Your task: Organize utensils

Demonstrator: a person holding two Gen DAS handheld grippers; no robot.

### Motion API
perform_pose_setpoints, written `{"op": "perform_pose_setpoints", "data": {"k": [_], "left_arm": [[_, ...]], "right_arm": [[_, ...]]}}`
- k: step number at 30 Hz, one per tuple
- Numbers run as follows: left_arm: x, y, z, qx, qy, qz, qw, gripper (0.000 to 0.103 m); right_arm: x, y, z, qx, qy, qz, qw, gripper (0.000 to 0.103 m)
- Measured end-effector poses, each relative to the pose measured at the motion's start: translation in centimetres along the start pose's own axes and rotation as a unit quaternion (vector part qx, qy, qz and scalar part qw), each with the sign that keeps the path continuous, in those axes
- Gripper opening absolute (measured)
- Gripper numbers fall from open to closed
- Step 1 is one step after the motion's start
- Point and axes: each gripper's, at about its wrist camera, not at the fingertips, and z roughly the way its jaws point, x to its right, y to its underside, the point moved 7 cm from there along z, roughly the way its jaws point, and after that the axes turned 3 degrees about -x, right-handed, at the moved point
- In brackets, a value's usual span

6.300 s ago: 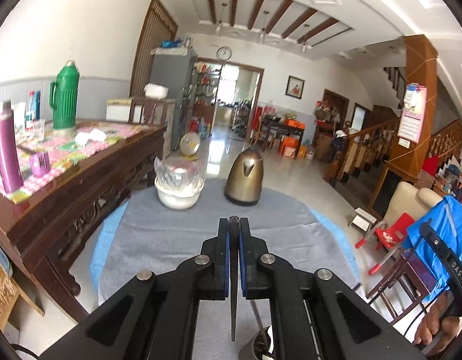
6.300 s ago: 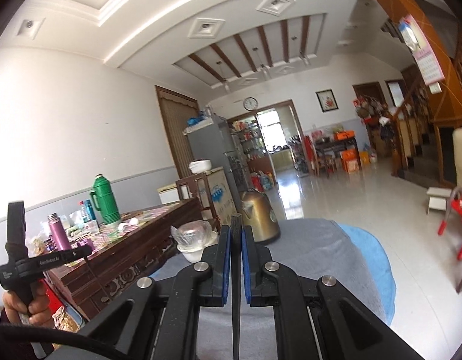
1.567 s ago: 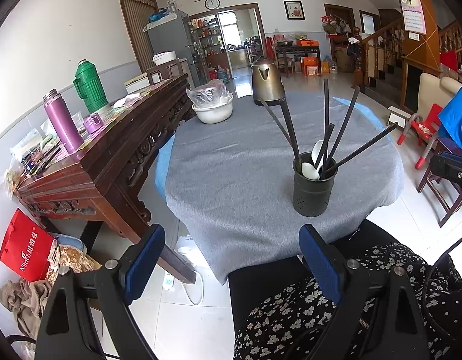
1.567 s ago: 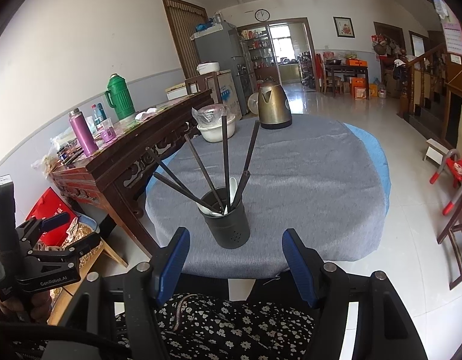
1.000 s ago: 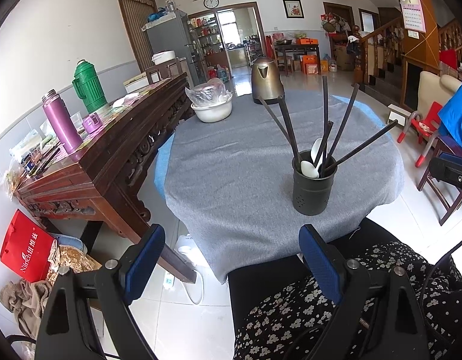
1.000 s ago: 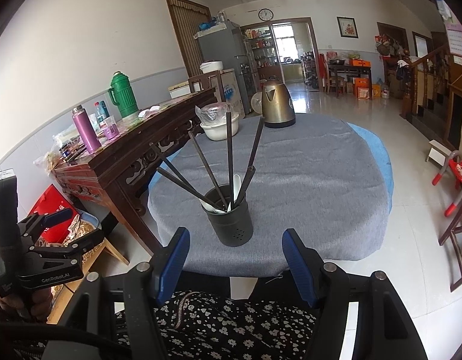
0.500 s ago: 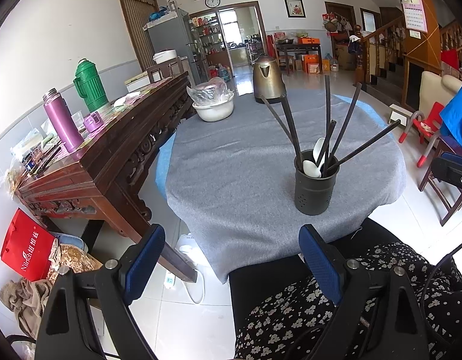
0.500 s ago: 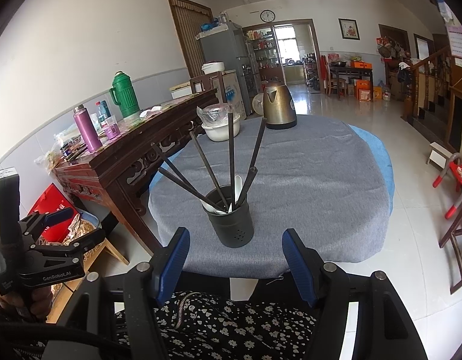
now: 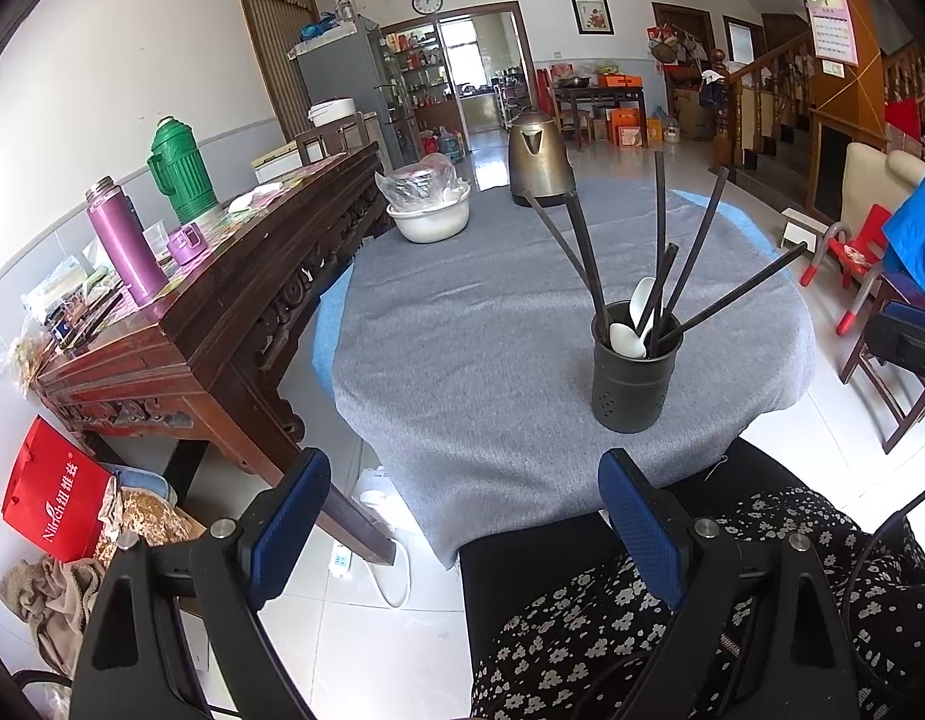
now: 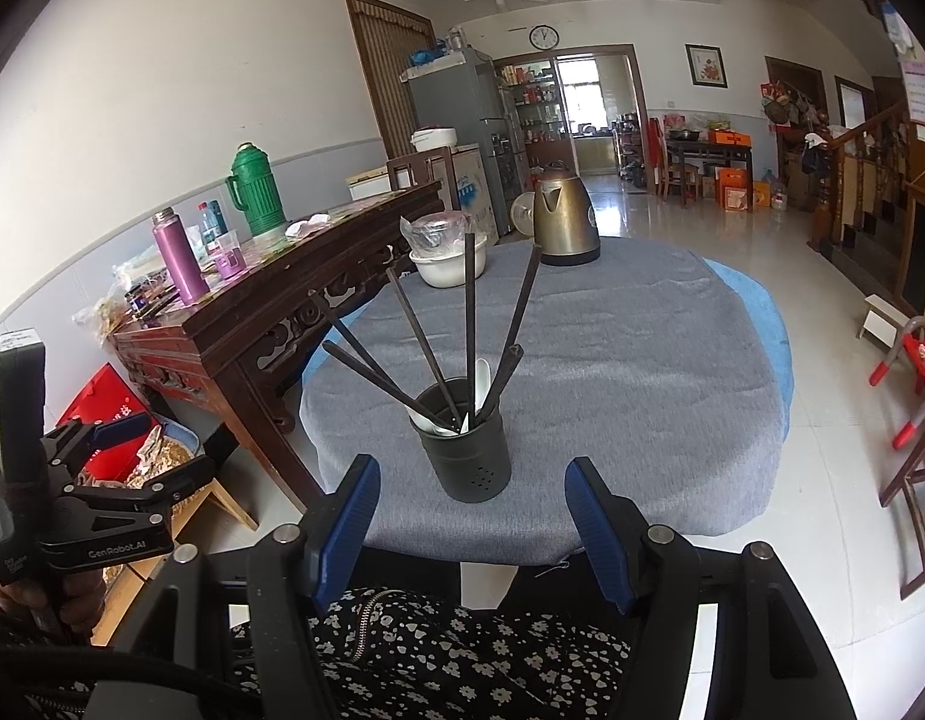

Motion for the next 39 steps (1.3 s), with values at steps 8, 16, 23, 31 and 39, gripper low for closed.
{"op": "perform_pose_setpoints", "data": {"k": [8, 16, 23, 31, 39], "left_arm": [[0.06, -0.14, 0.04, 0.000, 0.000, 0.002, 1.0000, 0.091], [0.02, -0.26, 0.01, 0.002, -0.001, 0.002, 1.0000, 0.091], [0.01, -0.25, 0.03, 0.002, 0.000, 0.002, 1.0000, 0.091], [0.01, -0.25, 0.02, 0.002, 0.000, 0.002, 1.0000, 0.091], [0.01, -0.26, 0.03, 0.002, 0.000, 0.002, 1.0000, 0.091]], "right_arm": [[0.08, -0.13, -0.02, 0.004, -0.001, 0.001, 1.000, 0.068], [0.15, -0.07, -0.02, 0.004, -0.001, 0.002, 1.000, 0.068], [0.16, -0.15, -0.09, 0.003, -0.002, 0.001, 1.000, 0.068], [0.04, -0.24, -0.17, 0.005, -0.002, 0.000, 1.000, 0.068], [-0.21, -0.44, -0.34, 0.009, -0.003, -0.004, 1.000, 0.068]]}}
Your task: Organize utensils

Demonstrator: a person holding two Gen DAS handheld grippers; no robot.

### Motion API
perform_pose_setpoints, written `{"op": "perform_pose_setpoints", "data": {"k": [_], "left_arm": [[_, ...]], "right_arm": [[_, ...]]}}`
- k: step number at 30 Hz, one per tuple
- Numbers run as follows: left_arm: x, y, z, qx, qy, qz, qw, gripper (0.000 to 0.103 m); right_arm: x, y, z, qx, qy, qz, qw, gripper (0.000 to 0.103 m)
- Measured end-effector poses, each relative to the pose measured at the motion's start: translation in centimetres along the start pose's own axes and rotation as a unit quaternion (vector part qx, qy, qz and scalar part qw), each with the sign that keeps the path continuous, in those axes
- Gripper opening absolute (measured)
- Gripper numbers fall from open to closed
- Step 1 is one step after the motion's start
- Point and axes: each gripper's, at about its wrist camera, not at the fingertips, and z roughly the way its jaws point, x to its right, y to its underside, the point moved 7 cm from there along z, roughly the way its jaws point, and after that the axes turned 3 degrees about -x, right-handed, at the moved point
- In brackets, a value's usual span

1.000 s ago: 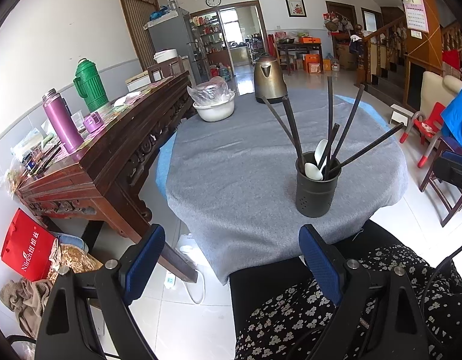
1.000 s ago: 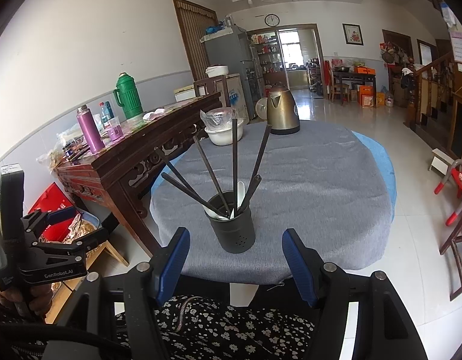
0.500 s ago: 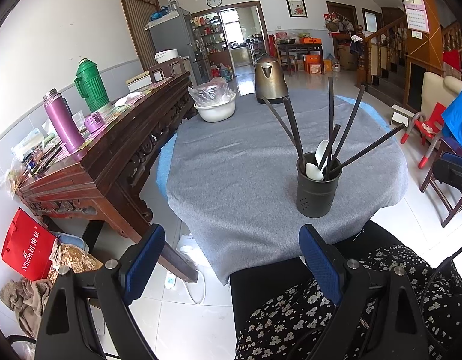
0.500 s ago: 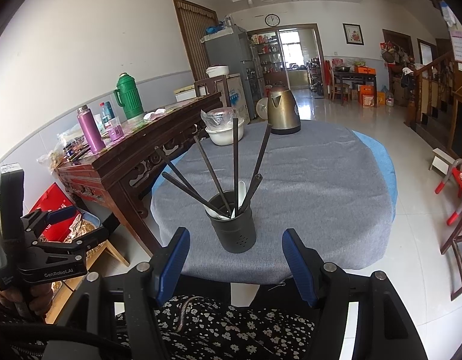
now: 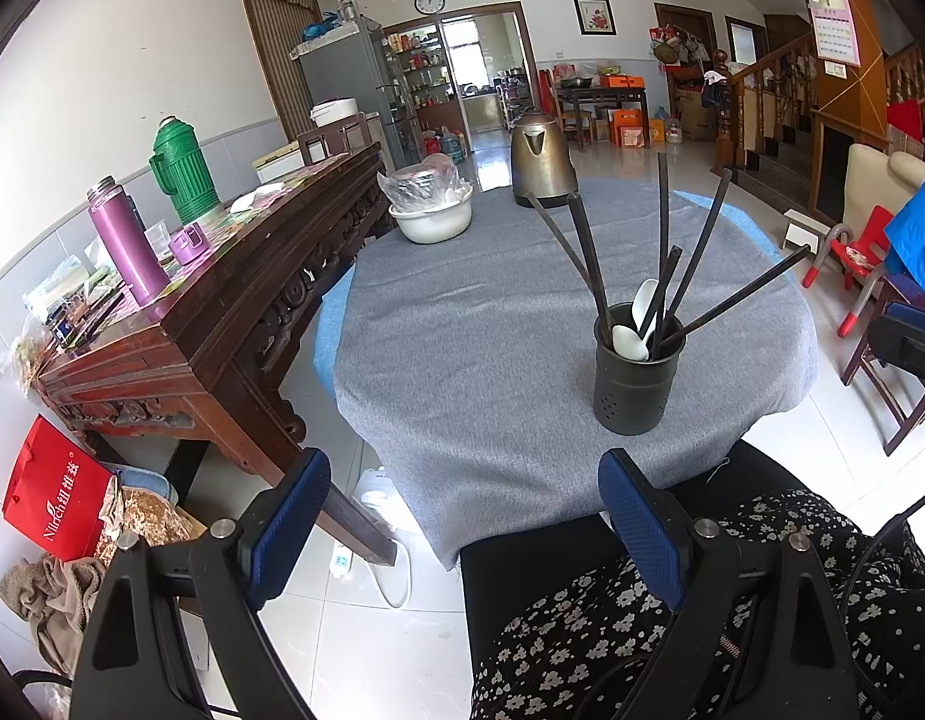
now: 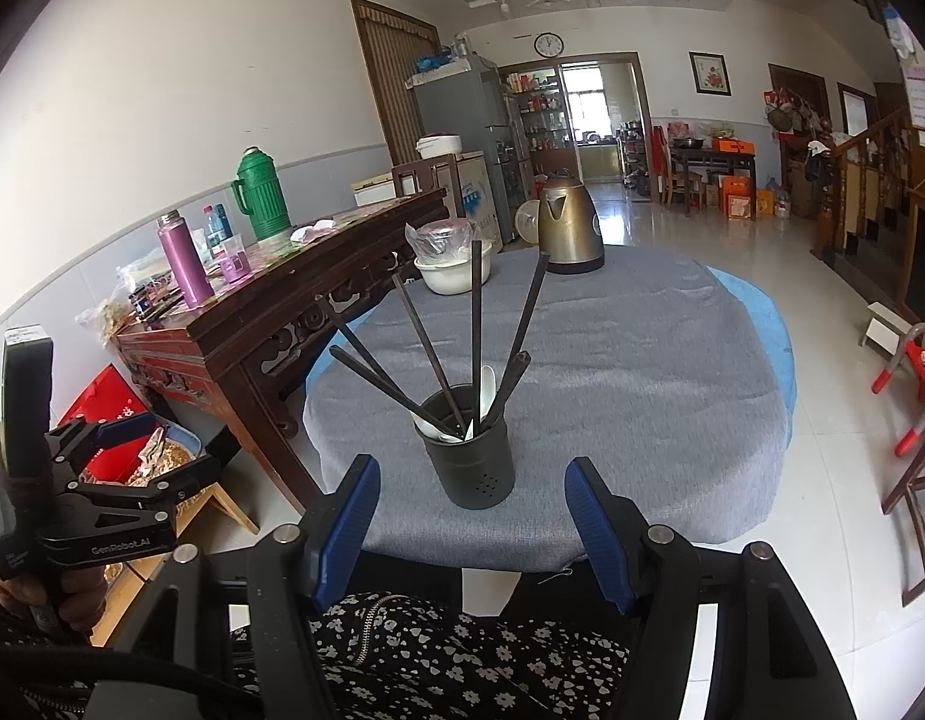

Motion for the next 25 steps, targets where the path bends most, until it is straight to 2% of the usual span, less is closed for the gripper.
{"op": "perform_pose_setpoints", "data": {"k": [19, 25], "left_arm": [[0.28, 0.30, 0.05, -0.002, 0.002, 0.002, 1.0000, 0.091], [0.58, -0.14, 0.67, -0.004, 0.017, 0.006, 0.9998, 0.091]], "right_arm": [[-0.23, -0.01, -0.09, 0.005, -0.004, -0.008, 1.000, 0.068], [0.11, -0.47, -0.16, 0.018, -0.009, -0.011, 1.000, 0.068]]}}
